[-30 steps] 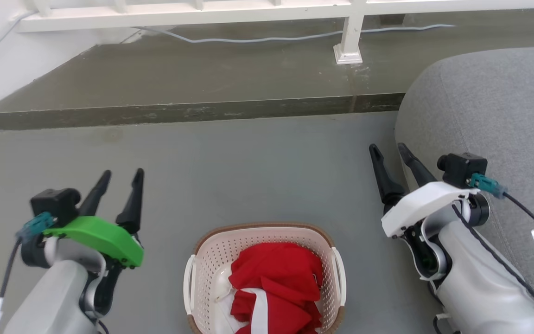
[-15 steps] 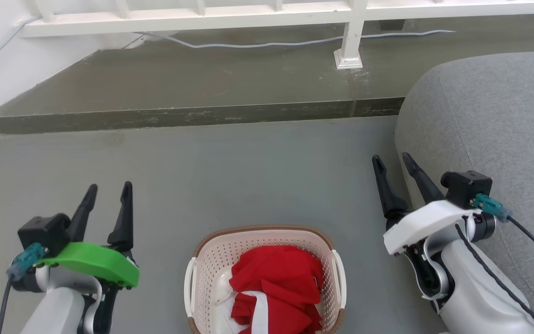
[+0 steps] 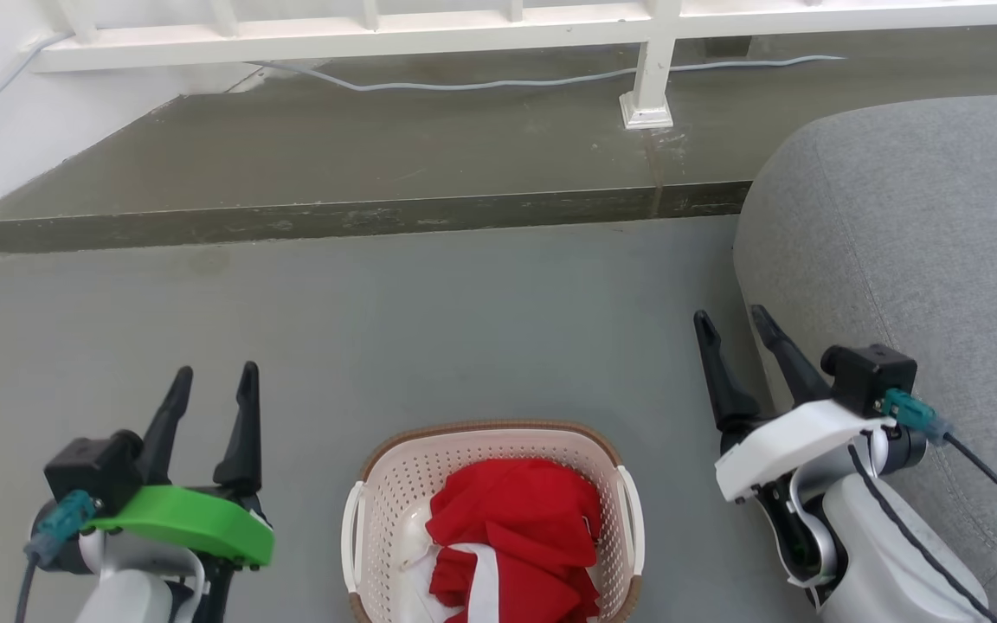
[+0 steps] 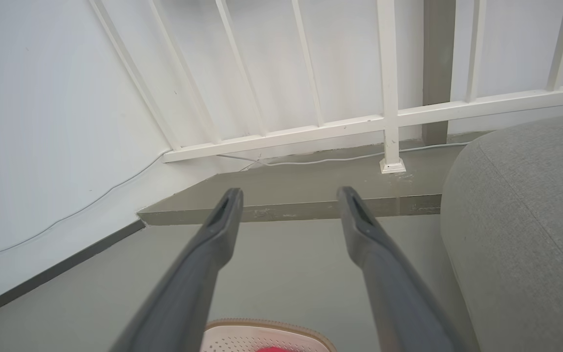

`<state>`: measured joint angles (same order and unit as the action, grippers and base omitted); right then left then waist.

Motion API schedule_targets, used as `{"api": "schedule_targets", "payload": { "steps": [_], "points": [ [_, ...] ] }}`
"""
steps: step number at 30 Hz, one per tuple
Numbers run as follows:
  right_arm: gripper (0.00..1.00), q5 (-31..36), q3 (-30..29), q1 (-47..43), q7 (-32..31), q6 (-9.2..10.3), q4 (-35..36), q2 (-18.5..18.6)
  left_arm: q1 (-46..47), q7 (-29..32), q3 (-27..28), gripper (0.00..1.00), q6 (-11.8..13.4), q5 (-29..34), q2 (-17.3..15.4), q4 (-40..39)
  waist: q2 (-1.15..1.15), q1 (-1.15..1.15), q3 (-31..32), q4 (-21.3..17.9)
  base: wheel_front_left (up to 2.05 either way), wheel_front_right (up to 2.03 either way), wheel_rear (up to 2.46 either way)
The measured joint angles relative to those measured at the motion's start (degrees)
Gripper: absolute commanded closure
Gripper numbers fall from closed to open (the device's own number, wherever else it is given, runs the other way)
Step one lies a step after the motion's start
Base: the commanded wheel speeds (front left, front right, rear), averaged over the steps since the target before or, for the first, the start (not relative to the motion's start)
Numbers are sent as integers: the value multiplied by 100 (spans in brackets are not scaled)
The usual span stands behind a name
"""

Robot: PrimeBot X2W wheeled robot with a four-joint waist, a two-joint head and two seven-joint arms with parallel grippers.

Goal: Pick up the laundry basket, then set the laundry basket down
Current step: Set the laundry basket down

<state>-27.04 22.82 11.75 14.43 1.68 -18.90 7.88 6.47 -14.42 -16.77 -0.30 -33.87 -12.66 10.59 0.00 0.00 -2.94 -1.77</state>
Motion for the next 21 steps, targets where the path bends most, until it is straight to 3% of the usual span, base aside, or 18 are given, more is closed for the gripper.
{"api": "schedule_targets", "payload": {
  "steps": [21],
  "points": [
    [0,296,-169,-272,0,-59,149,-89,-328,0,296,0,-283,390,279,-180,0,0,-14,-37,0,0,0]
  ]
}}
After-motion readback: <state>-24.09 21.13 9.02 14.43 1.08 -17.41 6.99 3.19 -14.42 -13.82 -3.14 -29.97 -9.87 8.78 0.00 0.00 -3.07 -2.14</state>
